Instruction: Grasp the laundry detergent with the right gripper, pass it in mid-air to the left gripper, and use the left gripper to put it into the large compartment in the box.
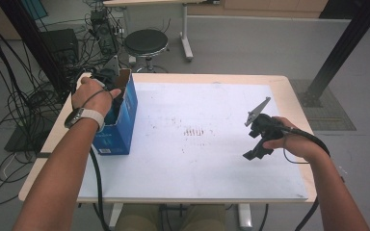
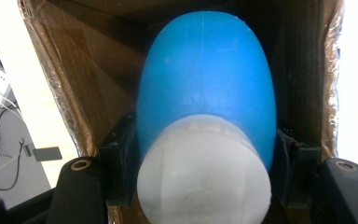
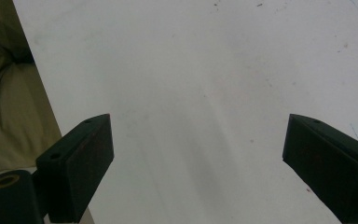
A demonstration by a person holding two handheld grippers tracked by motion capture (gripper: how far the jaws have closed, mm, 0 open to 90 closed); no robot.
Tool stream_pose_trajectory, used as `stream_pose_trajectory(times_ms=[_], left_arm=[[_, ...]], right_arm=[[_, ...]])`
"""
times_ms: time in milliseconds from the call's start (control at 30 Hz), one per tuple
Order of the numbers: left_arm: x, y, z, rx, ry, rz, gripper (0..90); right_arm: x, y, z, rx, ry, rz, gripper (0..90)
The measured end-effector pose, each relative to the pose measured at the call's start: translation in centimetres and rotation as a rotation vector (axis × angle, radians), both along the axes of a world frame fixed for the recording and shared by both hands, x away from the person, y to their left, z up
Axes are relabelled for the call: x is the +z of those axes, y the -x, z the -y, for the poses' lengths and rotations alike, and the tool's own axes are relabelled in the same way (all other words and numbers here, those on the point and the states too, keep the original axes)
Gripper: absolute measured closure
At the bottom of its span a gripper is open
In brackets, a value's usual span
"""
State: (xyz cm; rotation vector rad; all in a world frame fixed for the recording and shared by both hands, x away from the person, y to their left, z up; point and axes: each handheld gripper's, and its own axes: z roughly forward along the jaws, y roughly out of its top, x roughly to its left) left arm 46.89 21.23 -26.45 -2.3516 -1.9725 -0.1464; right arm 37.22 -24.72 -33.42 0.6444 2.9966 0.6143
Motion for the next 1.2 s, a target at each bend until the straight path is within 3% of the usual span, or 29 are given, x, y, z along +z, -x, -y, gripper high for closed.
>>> stream_pose_trajectory(times_ms=[467,800,1200], left_arm=[[-0.04,0.07,0.02,-0.005,0.008,0.018,35.7],[-0.18,0.22,-0.01,-0.027,-0.018,0.042,27.6],[0.32,0.73,-0.33,-0.062,0.009,0.078,24.8]], right_arm=[[-0.09,-0.01,-0.2,0.002,0.0,-0.002,8.3],[-0.17,0.06,-0.37,0.005,0.0,-0.006,8.2],[-0.12,0.01,-0.96,0.014,0.005,-0.007,8.2]])
